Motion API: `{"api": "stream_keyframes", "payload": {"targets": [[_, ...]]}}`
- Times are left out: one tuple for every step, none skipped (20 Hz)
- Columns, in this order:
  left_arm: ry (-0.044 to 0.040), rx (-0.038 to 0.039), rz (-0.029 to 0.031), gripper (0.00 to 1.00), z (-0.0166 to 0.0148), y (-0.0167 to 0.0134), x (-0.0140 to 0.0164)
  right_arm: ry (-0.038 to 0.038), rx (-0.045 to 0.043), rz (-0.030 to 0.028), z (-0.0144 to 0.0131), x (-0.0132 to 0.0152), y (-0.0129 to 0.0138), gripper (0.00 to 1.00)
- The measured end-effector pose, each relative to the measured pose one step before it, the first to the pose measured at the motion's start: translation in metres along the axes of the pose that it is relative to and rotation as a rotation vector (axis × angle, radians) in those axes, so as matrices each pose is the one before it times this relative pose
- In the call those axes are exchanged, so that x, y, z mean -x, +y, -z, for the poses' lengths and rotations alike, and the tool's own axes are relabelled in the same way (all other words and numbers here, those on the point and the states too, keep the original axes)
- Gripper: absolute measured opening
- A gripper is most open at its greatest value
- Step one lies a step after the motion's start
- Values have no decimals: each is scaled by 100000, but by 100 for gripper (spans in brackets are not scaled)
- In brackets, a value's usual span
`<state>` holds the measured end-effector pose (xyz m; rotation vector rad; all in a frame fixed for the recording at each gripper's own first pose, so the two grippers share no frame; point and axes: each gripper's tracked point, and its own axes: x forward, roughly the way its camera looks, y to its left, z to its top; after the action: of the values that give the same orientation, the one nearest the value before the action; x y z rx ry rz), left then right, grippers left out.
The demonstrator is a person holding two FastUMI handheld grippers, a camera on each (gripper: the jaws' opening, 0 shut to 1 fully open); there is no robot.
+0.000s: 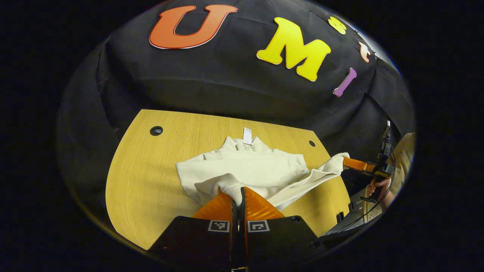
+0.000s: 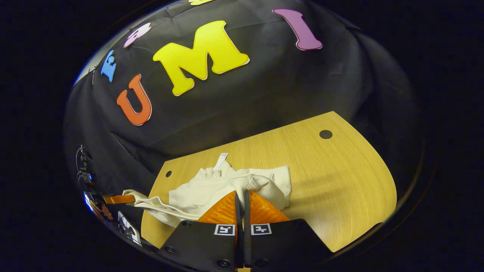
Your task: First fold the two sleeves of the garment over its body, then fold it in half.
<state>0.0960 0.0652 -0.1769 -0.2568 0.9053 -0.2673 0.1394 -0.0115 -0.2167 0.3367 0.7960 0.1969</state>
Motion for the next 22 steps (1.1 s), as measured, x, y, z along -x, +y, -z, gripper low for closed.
{"api": "stream_keyframes", "payload": {"targets": [[1708, -669, -1116, 3, -602, 490, -1058, -293, 431, -30, -604, -952, 121, 1], [1385, -476, -661, 3, -537, 321, -991, 261, 1001, 462, -395, -1369, 91, 0], [1266, -189, 187, 3, -567, 151, -973, -29, 1332, 673, -438, -1320, -22, 0], [1272, 330, 822, 10, -728, -111, -945, 431, 1164, 789, -379, -1289, -8, 0], [939, 1178, 390, 3, -591, 180, -1045, 358, 1133, 431, -301, -1222, 55, 1], [251, 1379, -262, 3, -688, 514, -1025, 514, 1395, 489, -106, -1154, -55, 0], [-89, 1040, -561, 3, -444, 529, -1274, 139, 1534, 708, -304, -1232, -187, 0], [76, 1084, -856, 3, -371, 665, -1002, 215, 1904, 727, -9, -1375, -192, 0], [206, 787, -648, 3, -98, 562, -1029, 608, 1489, 788, -5, -1381, -179, 0], [352, 736, -446, 3, -42, 470, -1048, 732, 760, 588, 220, -1318, -180, 0], [-22, 656, -500, 3, -112, 348, -1017, 1004, 405, 958, 251, -1326, -281, 0], [3, 644, -644, 3, -42, 327, -1222, 817, 440, 915, 349, -1339, -269, 0], [-504, 595, -972, 0, -161, 296, -1068, 666, 188, 726, 244, -1197, -209, 0], [-523, 413, -1354, 3, -217, 300, -1061, 429, 186, 634, 278, -1184, -143, 1], [-501, 629, -1591, 3, -155, 261, -1075, 243, 547, 606, 202, -1134, -160, 0], [-509, 496, -1427, 3, -165, 184, -1115, 245, 663, 550, 228, -859, -58, 1], [-211, 110, -1308, 3, 38, 264, -1076, 1, 1182, 554, 207, -1013, -107, 0], [-146, 259, -1397, 3, 79, 302, -970, -75, 598, 410, 130, -743, -38, 1], [-19, 576, -773, 3, 170, 109, -437, 122, 113, 489, 295, -452, -37, 1], [-377, 775, -631, 4, 77, 242, -468, 184, -381, 394, 81, -619, -62, 1], [-362, 913, -477, 4, 110, 71, -428, 155, -374, 362, 155, -588, -58, 0], [-439, 942, -206, 4, 15, -18, -263, -51, -88, 230, 113, -380, -12, 0]]}}
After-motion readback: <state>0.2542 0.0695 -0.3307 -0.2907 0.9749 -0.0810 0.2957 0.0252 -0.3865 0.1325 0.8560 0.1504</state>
